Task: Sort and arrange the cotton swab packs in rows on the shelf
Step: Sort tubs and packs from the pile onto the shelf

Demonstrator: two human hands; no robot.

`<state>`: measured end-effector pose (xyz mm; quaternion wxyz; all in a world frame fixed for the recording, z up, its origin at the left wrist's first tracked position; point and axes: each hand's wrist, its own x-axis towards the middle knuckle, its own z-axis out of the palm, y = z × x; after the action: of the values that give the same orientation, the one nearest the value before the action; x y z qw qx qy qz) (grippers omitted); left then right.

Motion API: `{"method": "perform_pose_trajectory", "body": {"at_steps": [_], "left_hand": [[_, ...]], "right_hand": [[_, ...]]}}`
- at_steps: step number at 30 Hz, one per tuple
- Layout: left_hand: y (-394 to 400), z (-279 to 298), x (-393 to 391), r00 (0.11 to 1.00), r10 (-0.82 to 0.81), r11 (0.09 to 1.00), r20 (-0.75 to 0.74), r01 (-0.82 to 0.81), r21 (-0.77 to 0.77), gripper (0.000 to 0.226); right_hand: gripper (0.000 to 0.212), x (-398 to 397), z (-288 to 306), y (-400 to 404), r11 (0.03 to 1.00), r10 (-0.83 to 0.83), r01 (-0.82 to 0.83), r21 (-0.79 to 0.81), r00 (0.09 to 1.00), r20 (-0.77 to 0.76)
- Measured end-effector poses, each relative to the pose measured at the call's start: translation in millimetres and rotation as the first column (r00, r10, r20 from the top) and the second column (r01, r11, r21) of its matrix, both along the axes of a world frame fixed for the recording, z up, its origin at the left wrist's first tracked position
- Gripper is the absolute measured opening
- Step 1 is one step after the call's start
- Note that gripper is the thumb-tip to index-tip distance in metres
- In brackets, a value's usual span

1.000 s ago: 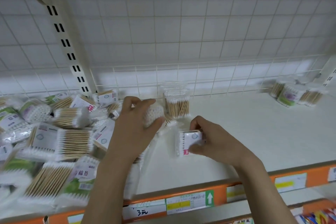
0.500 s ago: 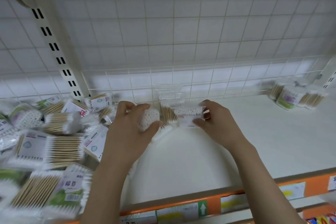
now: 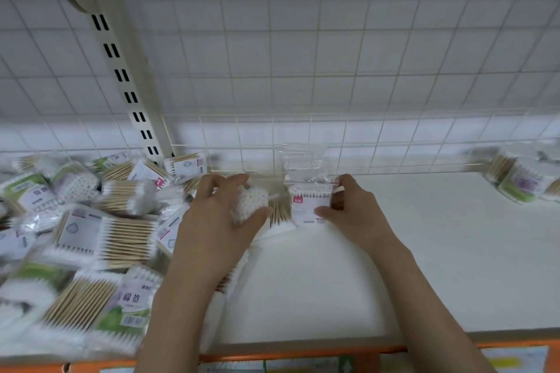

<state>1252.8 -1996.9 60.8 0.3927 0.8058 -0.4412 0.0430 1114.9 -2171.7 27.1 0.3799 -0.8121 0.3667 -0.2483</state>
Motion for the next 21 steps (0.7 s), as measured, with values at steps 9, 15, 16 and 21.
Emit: {"method": "perform_pose_trajectory", "body": {"at_steps": [9,15,16,21], "left_hand": [[-3.1,0.6,-2.2,1.000,-0.018,1.000,-0.003,0.018,-0.023,0.060],[-7.1,1.8,-5.3,0.999,-0.040,0.999,0.013,0.041,-0.021,0.048],[-7.6,1.8,-6.2,0.999,-0.049,0.999,0.011,0.049,-0.015,0.047],[-8.5,2.8,-11.3,0.997,-0.076,0.997,0.015,0.076,0.005,0.049]], "right_hand": [[0.031,0.7,1.6,-2.0,0.998,0.016,-0.016,-0.053,1.000,0.014],[0.043,1.2,-0.1,3.0,0.992,-0.004,-0.005,-0.124,0.997,-0.071],[0.050,-0.3,-0.3,3.5,0.991,-0.008,-0.004,-0.132,0.996,-0.085],[0.085,-12.8,0.7,9.4,0.991,-0.034,0.023,-0.131,0.996,-0.079]]}}
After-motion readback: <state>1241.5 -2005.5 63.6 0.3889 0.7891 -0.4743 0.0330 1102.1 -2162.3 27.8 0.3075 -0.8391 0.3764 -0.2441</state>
